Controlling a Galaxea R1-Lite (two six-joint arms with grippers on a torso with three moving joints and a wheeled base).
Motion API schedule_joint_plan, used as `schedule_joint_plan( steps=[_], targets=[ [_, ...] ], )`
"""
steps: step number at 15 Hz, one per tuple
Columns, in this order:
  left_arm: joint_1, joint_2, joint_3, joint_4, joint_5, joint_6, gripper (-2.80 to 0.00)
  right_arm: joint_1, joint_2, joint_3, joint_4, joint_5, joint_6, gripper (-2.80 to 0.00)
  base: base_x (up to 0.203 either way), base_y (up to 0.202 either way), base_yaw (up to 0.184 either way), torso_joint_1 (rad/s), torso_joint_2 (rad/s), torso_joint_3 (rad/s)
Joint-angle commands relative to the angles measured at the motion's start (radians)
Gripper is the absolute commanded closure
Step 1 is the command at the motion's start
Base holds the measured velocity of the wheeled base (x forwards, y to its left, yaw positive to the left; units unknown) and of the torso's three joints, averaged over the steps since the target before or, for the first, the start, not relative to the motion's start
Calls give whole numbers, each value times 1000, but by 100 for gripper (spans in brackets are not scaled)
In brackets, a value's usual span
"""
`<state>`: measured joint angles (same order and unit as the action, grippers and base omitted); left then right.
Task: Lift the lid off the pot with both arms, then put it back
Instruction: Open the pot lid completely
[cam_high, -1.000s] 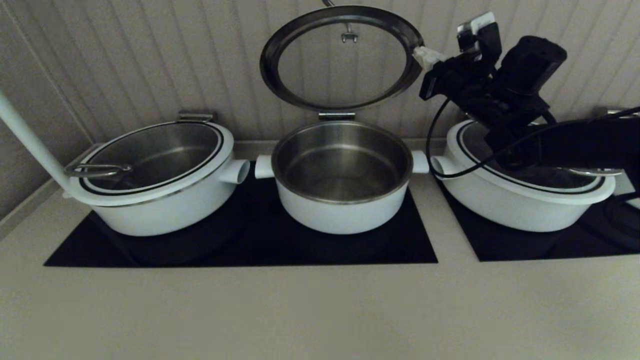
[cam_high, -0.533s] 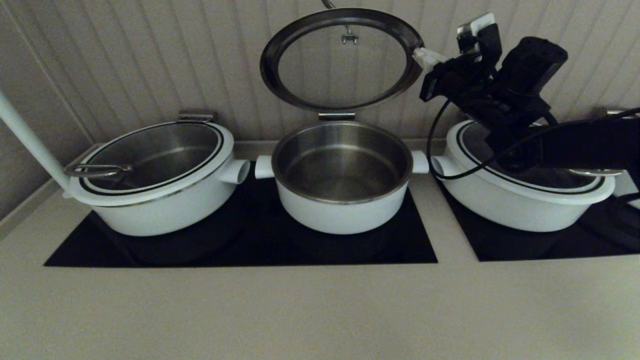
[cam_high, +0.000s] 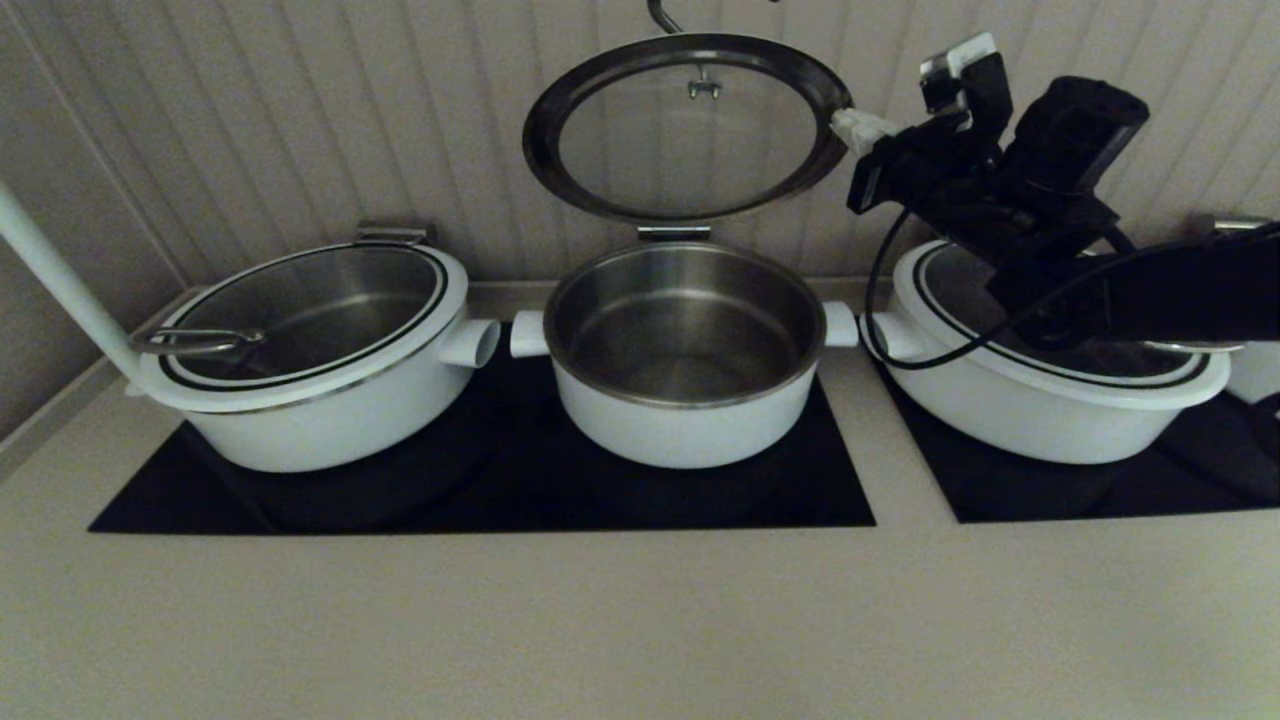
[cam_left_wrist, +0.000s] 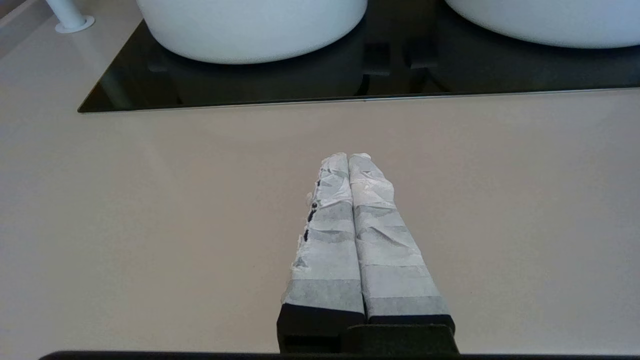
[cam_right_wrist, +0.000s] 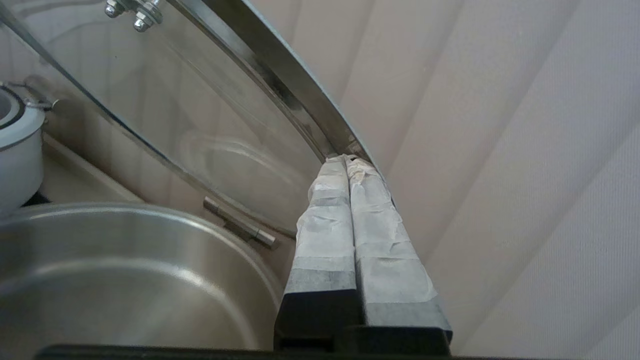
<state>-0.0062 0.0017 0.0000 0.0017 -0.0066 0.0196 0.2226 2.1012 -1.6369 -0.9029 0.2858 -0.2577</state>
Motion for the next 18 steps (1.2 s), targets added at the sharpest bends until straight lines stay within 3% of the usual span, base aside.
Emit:
schedule_joint_plan(
  steps=[1,18],
  targets=[
    [0,0,0,0,0,0,0,-2,-18,17,-2,1,-2,0,0,0,0,0,0,0],
    [0,0,0,0,-1,0,0,-8,-86,132,55,2,0,0,0,0,0,0,0,0]
  ],
)
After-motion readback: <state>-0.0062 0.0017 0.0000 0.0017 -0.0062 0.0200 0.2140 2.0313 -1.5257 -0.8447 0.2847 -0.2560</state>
